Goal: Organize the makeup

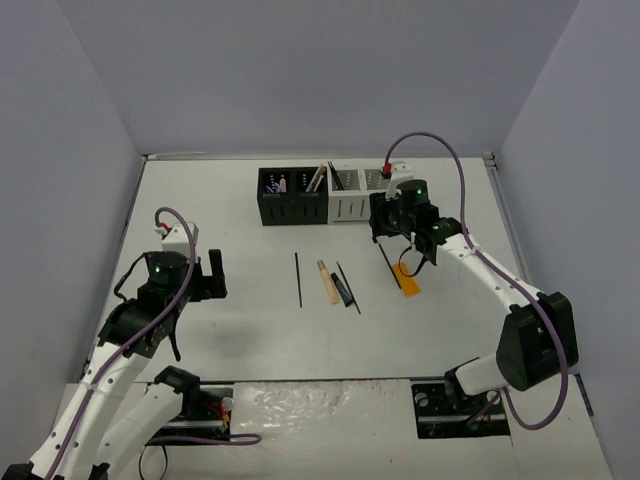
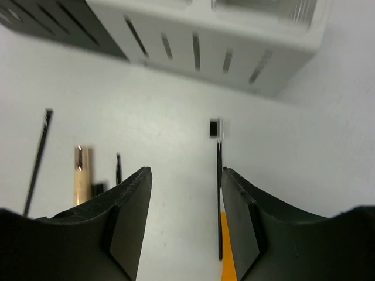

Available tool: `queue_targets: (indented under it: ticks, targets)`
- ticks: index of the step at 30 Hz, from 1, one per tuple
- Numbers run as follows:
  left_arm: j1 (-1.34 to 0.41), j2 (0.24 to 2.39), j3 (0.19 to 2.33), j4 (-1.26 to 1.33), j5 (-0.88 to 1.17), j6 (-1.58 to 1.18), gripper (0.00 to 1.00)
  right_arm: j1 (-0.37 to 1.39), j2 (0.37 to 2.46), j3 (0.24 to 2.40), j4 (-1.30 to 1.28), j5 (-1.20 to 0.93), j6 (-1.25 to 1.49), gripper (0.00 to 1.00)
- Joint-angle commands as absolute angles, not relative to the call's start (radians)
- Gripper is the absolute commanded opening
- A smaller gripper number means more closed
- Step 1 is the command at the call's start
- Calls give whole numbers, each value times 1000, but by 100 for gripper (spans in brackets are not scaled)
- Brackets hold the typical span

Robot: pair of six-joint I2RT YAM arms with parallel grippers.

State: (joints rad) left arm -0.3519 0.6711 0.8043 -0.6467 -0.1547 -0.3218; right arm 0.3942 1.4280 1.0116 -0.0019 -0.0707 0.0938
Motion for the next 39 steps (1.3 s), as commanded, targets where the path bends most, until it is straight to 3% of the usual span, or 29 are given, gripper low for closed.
queue_targets:
  ticks: [1, 16, 30, 39]
  targets:
    - [-344, 670, 822, -599, -161, -308, 97, 397, 1450, 963, -72, -119, 148, 48]
    - [-344, 678, 824, -601, -163, -308, 97, 391, 1625, 927, -61, -53, 173, 46]
    - [-342, 673, 824, -601, -164, -310, 97, 364, 1652, 926, -57, 25, 155, 47]
    - [-342, 675, 822, -601, -167, -308, 97, 360, 1707, 969, -51, -48, 124, 44]
